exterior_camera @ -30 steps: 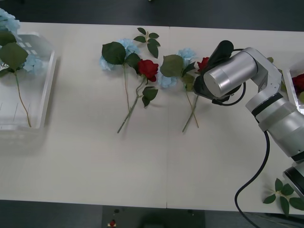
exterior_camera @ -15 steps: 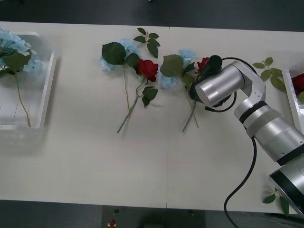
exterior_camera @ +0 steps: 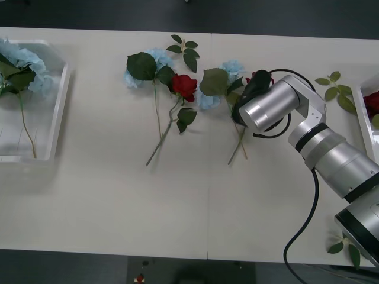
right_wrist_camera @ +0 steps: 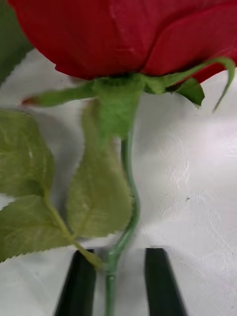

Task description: Put the red flowers into the right box and the blue flowers into the left box

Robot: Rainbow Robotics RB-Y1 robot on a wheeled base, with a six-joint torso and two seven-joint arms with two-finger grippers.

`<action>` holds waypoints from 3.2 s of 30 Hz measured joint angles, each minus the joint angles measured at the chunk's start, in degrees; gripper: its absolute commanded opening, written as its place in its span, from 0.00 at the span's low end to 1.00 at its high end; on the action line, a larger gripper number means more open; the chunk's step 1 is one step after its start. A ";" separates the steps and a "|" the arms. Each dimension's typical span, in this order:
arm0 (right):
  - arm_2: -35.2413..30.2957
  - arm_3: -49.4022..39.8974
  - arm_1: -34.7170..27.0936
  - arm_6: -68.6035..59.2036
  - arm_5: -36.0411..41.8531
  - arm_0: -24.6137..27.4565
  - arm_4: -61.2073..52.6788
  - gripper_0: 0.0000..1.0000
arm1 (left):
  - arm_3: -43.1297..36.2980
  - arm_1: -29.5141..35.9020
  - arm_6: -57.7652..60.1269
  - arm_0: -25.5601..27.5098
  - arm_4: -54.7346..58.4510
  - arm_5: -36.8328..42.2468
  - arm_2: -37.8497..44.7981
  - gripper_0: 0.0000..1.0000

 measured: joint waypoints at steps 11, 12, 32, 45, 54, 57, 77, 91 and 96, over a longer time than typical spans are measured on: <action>0.06 0.00 -1.88 0.04 -0.52 -0.10 -4.10 0.00 | 0.00 0.00 0.00 0.00 0.00 -0.01 0.00 1.00; 0.06 0.00 -2.10 0.06 -0.62 -0.13 -4.44 0.00 | 0.00 0.00 0.00 0.00 0.00 -0.01 0.00 1.00; 0.12 0.49 -11.49 14.32 -2.59 -0.13 -11.99 0.00 | -6.85 2.06 0.00 0.00 14.75 18.67 -0.01 1.00; 1.22 0.26 -23.22 28.86 -4.55 -0.13 -32.15 0.00 | -34.41 11.42 25.58 0.00 8.73 22.12 0.68 1.00; 1.22 -5.81 -36.99 39.31 -4.56 -0.12 -54.51 0.00 | -50.32 11.59 45.15 0.00 -4.22 21.97 5.50 1.00; 1.21 -8.34 -41.71 42.36 -3.62 -0.12 -63.12 0.00 | -55.28 11.57 50.52 0.41 -8.22 20.13 4.78 1.00; 1.22 -12.86 -66.88 46.72 12.21 -0.12 -70.16 0.00 | -63.40 -20.19 55.15 12.25 -45.06 19.52 19.85 1.00; 1.22 3.89 -60.11 49.40 8.25 -0.13 -40.94 0.00 | -63.67 -34.97 55.14 12.25 -61.35 19.28 23.09 1.00; 1.21 12.21 -54.30 51.80 1.93 -0.13 -34.98 0.00 | -63.67 -35.55 55.16 12.25 -63.74 16.84 20.86 1.00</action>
